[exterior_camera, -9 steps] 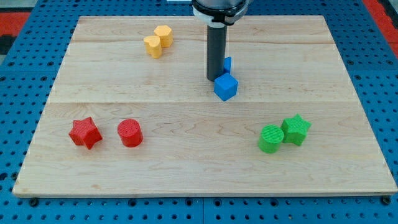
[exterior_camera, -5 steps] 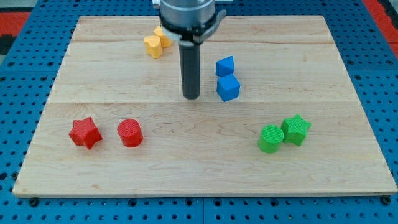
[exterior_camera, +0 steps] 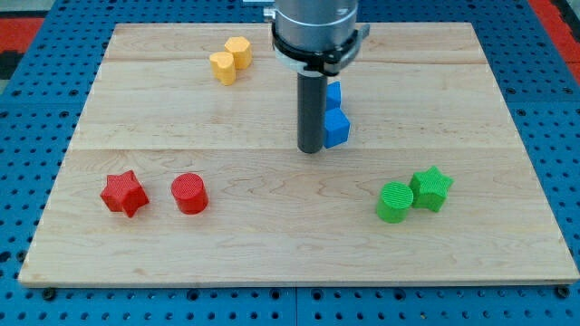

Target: Push blue cube diagonally above green star

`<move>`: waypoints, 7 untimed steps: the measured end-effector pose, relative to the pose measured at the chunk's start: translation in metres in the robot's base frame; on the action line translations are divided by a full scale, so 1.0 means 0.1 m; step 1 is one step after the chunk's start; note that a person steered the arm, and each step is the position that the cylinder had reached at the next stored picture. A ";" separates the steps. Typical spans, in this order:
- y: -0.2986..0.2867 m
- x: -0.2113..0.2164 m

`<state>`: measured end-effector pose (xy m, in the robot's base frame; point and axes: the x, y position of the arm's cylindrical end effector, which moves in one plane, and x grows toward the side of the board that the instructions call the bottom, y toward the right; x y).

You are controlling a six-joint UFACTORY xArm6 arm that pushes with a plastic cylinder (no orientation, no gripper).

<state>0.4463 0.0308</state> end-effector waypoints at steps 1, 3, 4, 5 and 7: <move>0.08 -0.28; 0.07 -0.65; 0.22 -0.38; 0.55 -0.38; 0.68 -0.48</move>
